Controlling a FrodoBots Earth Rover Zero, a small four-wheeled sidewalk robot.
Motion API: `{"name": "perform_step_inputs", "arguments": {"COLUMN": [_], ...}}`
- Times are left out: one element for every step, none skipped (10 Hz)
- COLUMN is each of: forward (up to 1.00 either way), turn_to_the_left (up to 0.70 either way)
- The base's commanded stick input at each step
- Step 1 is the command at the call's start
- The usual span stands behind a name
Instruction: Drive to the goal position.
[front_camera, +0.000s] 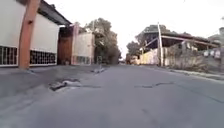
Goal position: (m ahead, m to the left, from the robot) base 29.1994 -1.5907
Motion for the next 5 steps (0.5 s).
{"name": "perform_step_inputs", "arguments": {"forward": [1.00, 1.00, 1.00, 1.00, 1.00], "turn_to_the_left": [0.00, 0.00, 0.00, 0.00, 0.00]}}
